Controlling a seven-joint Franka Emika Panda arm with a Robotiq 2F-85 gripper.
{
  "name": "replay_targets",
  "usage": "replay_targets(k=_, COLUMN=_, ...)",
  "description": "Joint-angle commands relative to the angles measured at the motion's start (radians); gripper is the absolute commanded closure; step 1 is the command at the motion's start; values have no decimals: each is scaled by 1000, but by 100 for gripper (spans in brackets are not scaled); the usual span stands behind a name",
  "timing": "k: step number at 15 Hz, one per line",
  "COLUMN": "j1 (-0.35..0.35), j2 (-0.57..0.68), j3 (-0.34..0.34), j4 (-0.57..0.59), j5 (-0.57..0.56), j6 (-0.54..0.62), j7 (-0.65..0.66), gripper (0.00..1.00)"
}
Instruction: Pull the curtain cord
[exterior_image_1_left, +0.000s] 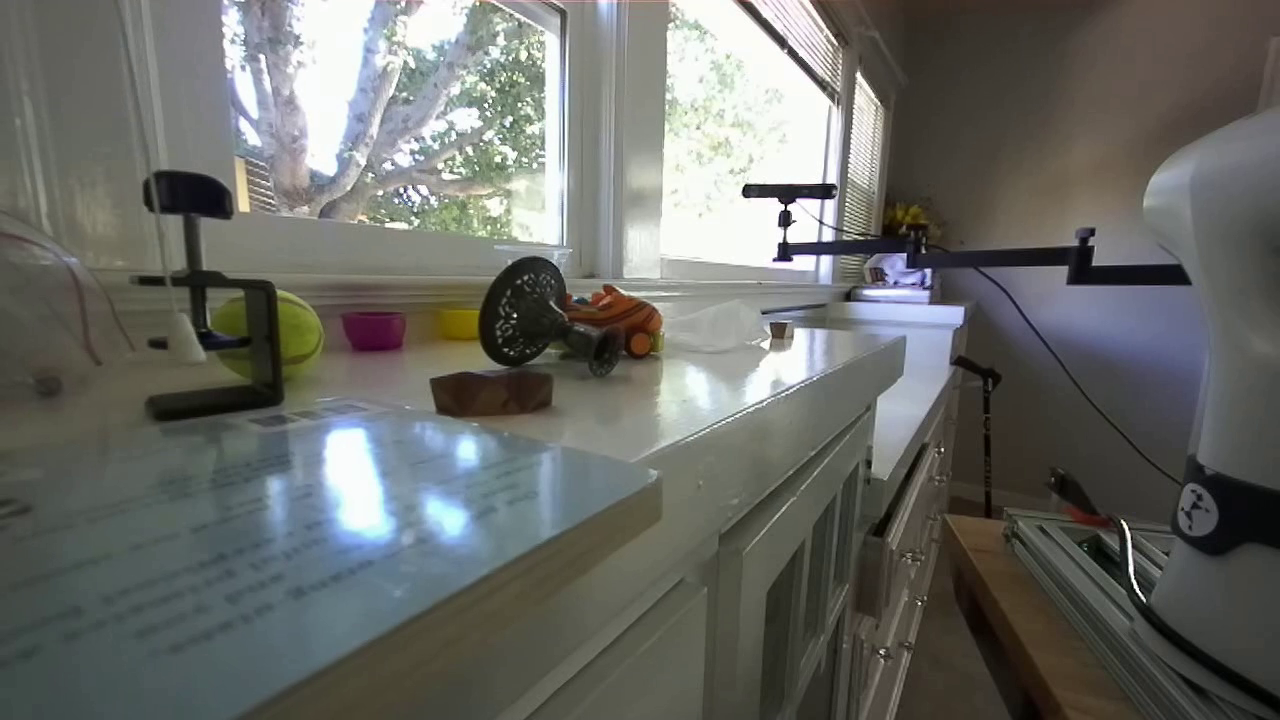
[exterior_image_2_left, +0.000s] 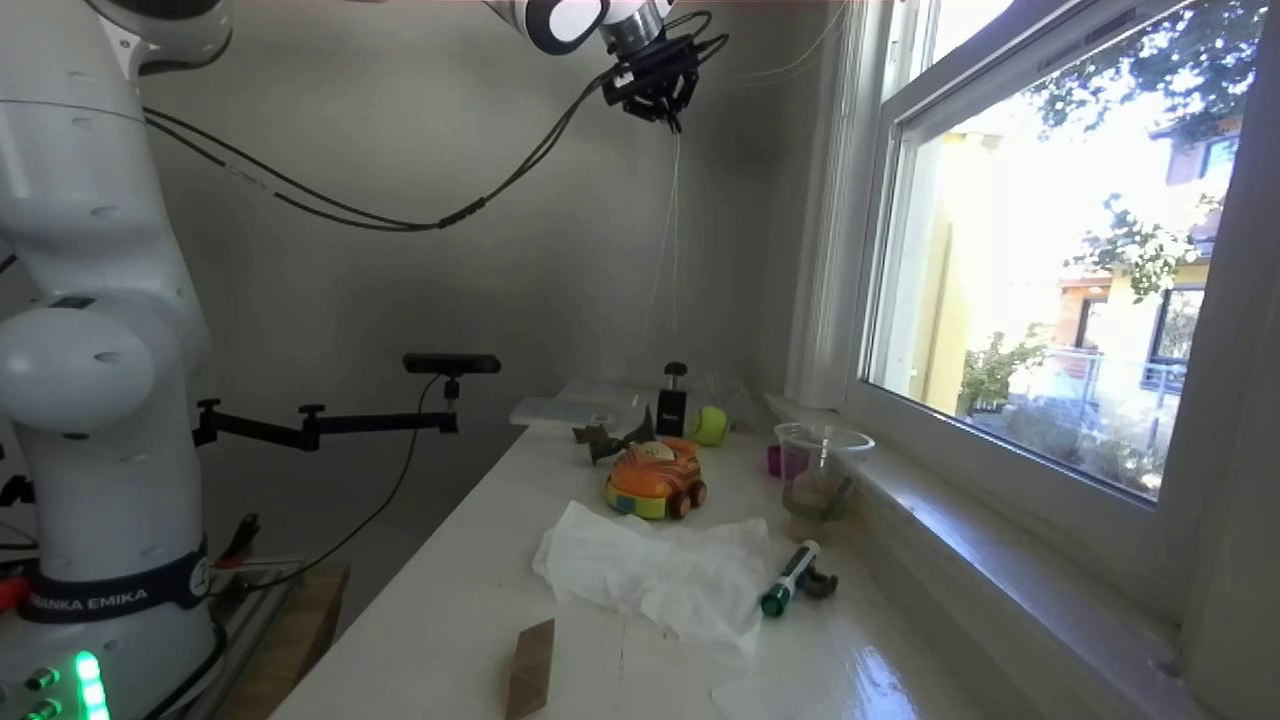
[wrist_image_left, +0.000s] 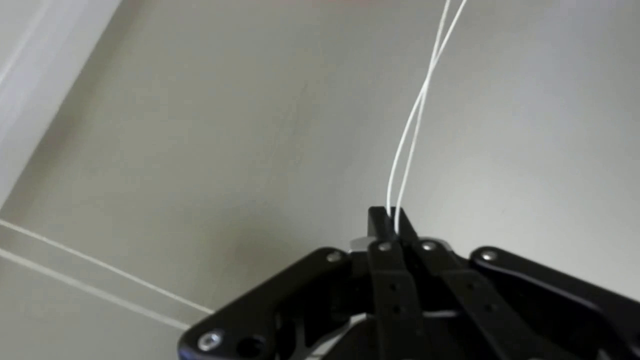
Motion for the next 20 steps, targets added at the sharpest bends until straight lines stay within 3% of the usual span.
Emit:
replay_targets(k=1, j1=52, j2=-27, j3=29, j4=-58, j5=13, j6=-32, j7=-45, gripper=100)
replay_targets(k=6, j1=146, j2=-73, j3=79, j4=-161, j5=105, j6=-146, j7=-149, gripper=100)
replay_targets(k=11, j1=179, j2=-111, j3=93, j4=-216, j5=181, j6=-147, j7=-193, gripper=100)
replay_targets(k=20, j1=48, j2=110, j3=40, j4=72, j5=90, j6=-73, j7=-133, gripper=100)
